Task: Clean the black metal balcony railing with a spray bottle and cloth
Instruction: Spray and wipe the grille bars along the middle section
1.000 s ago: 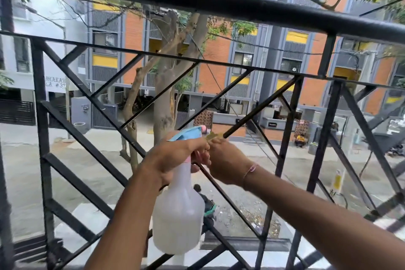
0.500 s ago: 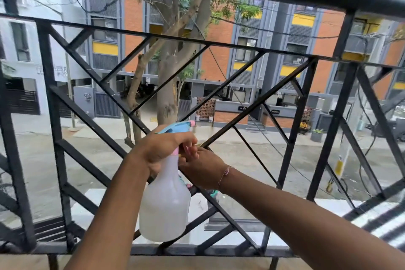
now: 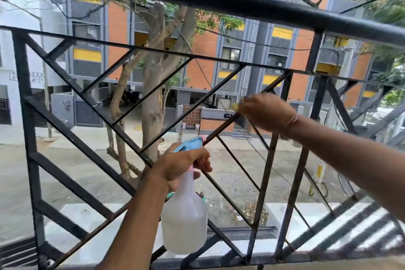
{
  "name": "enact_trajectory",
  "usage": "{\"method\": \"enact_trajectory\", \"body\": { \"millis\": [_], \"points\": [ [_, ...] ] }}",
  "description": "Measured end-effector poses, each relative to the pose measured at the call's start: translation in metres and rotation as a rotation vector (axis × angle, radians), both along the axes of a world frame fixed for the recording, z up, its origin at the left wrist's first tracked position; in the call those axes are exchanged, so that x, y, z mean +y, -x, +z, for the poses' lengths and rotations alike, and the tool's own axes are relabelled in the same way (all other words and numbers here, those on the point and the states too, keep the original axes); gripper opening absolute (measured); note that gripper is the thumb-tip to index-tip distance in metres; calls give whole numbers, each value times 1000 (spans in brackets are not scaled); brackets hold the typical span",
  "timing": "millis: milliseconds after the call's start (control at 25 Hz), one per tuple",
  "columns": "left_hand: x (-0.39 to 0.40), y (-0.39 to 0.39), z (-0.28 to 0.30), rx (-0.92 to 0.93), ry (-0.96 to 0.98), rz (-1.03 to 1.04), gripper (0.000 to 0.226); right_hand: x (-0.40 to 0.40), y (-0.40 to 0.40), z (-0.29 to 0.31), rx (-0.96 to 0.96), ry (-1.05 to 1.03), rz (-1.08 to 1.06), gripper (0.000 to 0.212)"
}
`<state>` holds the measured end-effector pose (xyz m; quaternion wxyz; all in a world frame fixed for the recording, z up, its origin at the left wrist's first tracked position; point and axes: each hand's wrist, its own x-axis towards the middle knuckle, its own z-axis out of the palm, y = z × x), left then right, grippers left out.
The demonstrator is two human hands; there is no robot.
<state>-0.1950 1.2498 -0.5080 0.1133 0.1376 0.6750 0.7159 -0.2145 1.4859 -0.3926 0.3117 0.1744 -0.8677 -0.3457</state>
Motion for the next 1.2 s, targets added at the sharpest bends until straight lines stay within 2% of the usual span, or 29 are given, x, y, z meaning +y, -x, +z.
{"method": "enact_trajectory", "body": {
  "millis": [160, 280, 400, 560, 680, 760, 840, 920, 1000, 1080, 1200],
  "points": [
    [7, -3, -1, 30, 5, 24, 13, 46, -17, 54, 160, 26, -156, 30],
    [4, -3, -3, 44, -9, 56, 11, 46, -11, 39, 257, 67, -185, 31],
    [-1, 0, -6, 51, -5, 55, 10, 34, 6, 14, 283, 174, -92, 33],
    [-11, 5, -4, 68, 6, 43, 13, -30, 1, -56, 44, 264, 73, 58],
    [-20, 6, -6, 87, 18, 43, 14, -96, 6, -127, -112, 173, 61, 51],
    [-30, 8, -10, 70, 47, 55, 15, -118, 22, -156, -176, 207, 102, 49],
    [-44, 10, -12, 69, 41, 107, 10, -123, 33, -166, -207, 215, 190, 56],
    [-59, 12, -13, 87, 21, 140, 18, -126, 35, -175, -264, 189, 267, 61],
    [-68, 14, -12, 98, 38, 157, 13, -126, 39, -183, -288, 106, 330, 46],
    [-74, 17, -12, 100, 30, 158, 17, -126, 37, -185, -330, 60, 346, 44],
    [-78, 18, -10, 90, 25, 145, 10, -133, 24, -157, -446, 212, 396, 31]
  ]
}}
